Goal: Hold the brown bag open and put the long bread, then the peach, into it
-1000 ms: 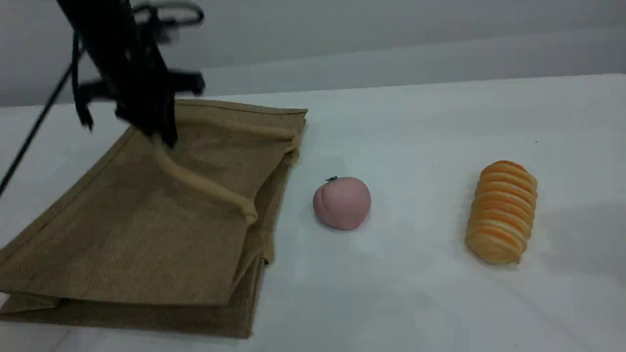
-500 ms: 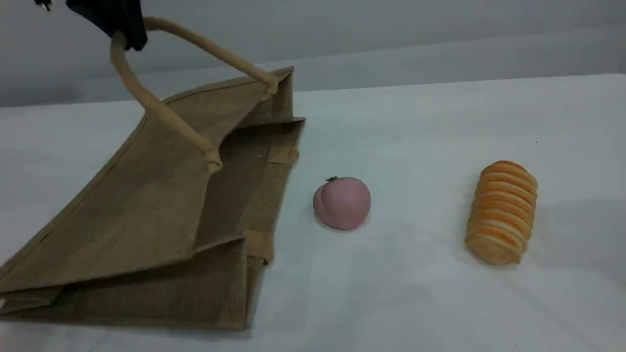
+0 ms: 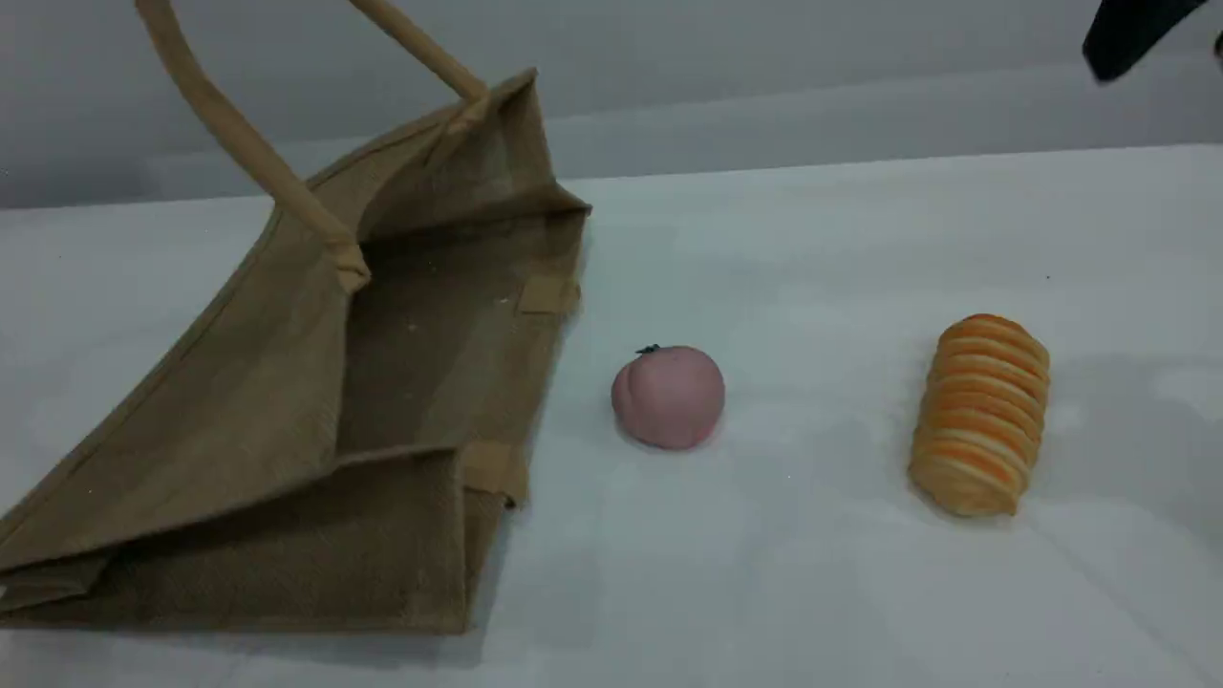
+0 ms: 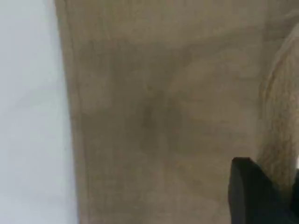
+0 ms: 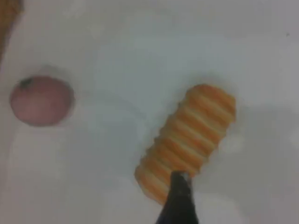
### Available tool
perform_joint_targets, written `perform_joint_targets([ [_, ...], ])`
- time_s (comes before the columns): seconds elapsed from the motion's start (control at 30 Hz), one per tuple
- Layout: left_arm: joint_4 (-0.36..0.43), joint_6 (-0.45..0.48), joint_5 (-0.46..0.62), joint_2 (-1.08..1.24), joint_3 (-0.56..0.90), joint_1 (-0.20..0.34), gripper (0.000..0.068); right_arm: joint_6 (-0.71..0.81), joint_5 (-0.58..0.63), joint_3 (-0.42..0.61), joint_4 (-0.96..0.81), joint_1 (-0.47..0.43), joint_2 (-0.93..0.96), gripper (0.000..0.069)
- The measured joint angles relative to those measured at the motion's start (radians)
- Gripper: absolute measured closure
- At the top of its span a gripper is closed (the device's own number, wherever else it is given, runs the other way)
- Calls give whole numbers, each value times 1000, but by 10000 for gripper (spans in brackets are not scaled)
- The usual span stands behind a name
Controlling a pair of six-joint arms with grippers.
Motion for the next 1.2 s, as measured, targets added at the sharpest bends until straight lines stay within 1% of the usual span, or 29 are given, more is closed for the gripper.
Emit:
perform_joint_targets([
  [0.1, -25, 39, 0, -33, 0, 0, 597, 0, -1, 0, 0, 0, 40, 170],
  [0.23, -91, 117, 0, -60, -1, 0, 597, -1, -1, 0, 0, 0, 80, 170],
  [0.53, -232, 320, 0, -74, -1, 0, 597, -2, 4, 0, 4, 0, 151, 170],
  [0.73, -329, 485, -1, -74, -1, 0, 597, -10, 2, 0, 31, 0, 193, 170],
  [0.83, -377, 543, -1, -74, -22, 0, 597, -23, 1, 0, 38, 0, 224, 170],
  [0.87, -390, 557, -1, -74, -34, 0, 597, -28, -3, 0, 38, 0, 235, 170],
  [1.07, -439, 558, -1, -74, -101, 0, 597, -40, -36, 0, 75, 0, 298, 170],
  [1.2, -432, 558, -2, -73, -101, 0, 597, -55, -56, 0, 93, 0, 333, 170],
])
